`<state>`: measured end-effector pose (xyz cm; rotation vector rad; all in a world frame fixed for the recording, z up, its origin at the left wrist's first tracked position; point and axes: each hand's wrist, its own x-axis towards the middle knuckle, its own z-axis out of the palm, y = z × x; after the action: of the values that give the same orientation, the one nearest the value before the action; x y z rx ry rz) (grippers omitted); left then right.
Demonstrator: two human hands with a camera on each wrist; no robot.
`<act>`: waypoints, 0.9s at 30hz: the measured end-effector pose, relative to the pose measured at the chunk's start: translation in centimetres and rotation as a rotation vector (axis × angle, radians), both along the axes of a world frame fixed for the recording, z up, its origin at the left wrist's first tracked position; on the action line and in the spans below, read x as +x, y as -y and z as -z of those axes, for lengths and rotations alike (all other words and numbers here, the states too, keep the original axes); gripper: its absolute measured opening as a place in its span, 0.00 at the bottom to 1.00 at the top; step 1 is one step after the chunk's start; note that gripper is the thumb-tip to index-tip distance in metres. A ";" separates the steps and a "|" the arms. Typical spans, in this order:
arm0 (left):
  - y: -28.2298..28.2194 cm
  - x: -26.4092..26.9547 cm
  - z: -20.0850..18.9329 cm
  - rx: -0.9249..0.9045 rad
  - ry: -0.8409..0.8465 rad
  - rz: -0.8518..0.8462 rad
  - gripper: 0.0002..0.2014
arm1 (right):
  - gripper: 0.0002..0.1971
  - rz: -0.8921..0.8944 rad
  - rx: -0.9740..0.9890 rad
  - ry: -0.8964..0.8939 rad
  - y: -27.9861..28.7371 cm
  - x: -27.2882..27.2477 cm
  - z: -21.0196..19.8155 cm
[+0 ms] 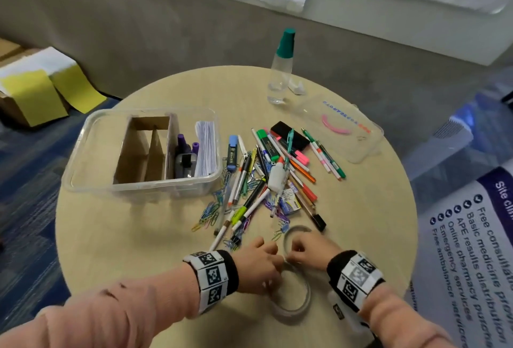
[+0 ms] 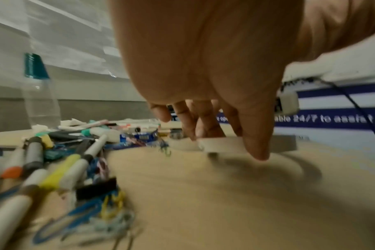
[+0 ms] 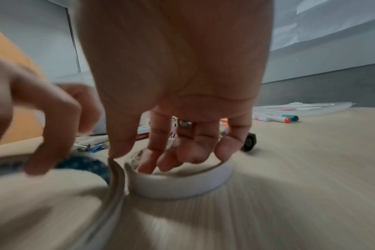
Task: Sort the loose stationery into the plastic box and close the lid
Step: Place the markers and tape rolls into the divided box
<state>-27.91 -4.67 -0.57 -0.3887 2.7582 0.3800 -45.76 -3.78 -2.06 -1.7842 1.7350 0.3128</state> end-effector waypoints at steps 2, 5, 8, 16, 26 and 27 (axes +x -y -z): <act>0.3 0.9 -0.9 0.054 -0.043 -0.031 0.13 | 0.19 -0.018 -0.040 -0.041 -0.4 0.1 0.4; 1.4 2.8 -2.7 0.177 -0.085 -0.173 0.11 | 0.16 -0.058 -0.053 -0.057 -0.7 0.5 0.5; 3.2 4.8 -4.6 0.389 -0.161 -0.392 0.10 | 0.12 -0.051 -0.046 -0.048 -0.3 0.8 -0.4; 5.9 7.9 -8.2 1.014 -0.809 -0.913 0.01 | 0.16 0.382 -0.528 0.578 2.5 3.8 -8.8; 10.9 10.3 -13.4 0.909 -1.118 -1.104 0.12 | 0.10 0.023 -0.696 0.644 9.0 13.9 -13.8; 11.5 10.8 -13.6 0.878 -1.138 -1.135 0.11 | 0.10 0.042 -0.664 0.664 9.8 14.5 -13.8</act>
<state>-17.12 -16.20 13.01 -1.8438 2.3687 2.5575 -31.26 -13.62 11.77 -1.9556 1.4468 -0.8800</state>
